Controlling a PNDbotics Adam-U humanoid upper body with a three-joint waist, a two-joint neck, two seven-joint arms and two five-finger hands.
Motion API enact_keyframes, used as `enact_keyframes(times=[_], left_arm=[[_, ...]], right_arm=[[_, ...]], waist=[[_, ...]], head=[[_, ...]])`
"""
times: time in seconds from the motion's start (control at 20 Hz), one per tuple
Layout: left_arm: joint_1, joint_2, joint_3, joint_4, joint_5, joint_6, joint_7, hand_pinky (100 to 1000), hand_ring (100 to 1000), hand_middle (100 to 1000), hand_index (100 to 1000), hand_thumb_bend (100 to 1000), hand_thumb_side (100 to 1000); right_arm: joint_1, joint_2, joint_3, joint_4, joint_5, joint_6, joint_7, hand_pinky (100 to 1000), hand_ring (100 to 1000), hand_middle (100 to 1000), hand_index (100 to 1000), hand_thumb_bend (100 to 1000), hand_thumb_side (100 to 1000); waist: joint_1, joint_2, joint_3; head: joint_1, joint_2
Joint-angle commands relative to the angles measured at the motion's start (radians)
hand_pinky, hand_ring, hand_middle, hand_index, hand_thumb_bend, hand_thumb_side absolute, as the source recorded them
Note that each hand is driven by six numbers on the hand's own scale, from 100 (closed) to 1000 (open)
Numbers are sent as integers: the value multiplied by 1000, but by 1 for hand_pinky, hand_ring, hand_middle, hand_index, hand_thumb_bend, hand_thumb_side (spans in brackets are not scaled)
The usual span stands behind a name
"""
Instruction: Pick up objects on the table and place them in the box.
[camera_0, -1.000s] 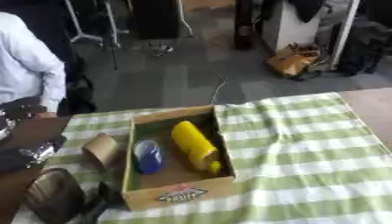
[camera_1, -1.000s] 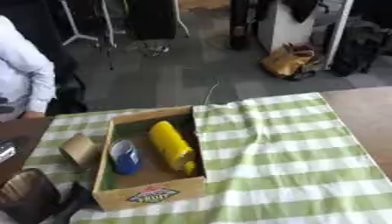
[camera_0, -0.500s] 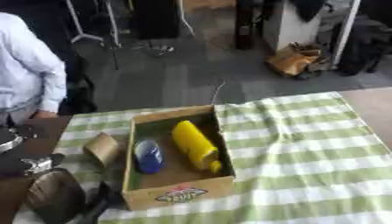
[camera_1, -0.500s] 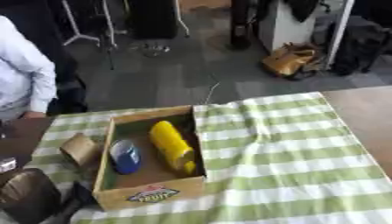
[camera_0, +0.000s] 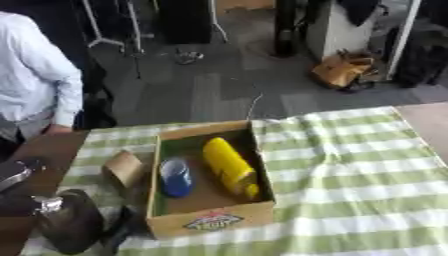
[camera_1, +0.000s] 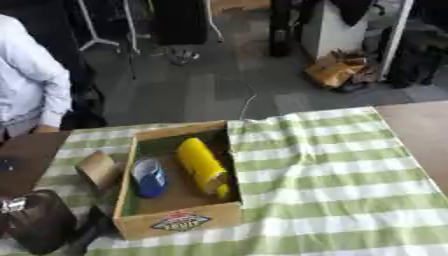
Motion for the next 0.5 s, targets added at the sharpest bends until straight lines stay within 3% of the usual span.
enact_keyframes(times=[0.05,0.3,0.5], left_arm=[[-29,40,-1,32,35,23,-58,1000,1000,1000,1000,809,818],[-73,37,-13,74,72,74,-207,1000,1000,1000,1000,846,767],[-106,34,-22,86,64,87,-219,1000,1000,1000,1000,901,705]], right_arm=[[-1,-9,2,-16,-9,-28,-31,796,983,905,878,100,1000],[-1,-4,7,-16,-9,-22,-27,795,982,903,871,100,1000],[-2,-1,11,-16,-8,-21,-24,794,982,900,856,100,1000]], waist=[[-1,-18,0],[1,-16,-4],[2,-16,-10]], head=[[4,1],[3,0],[3,-3]])
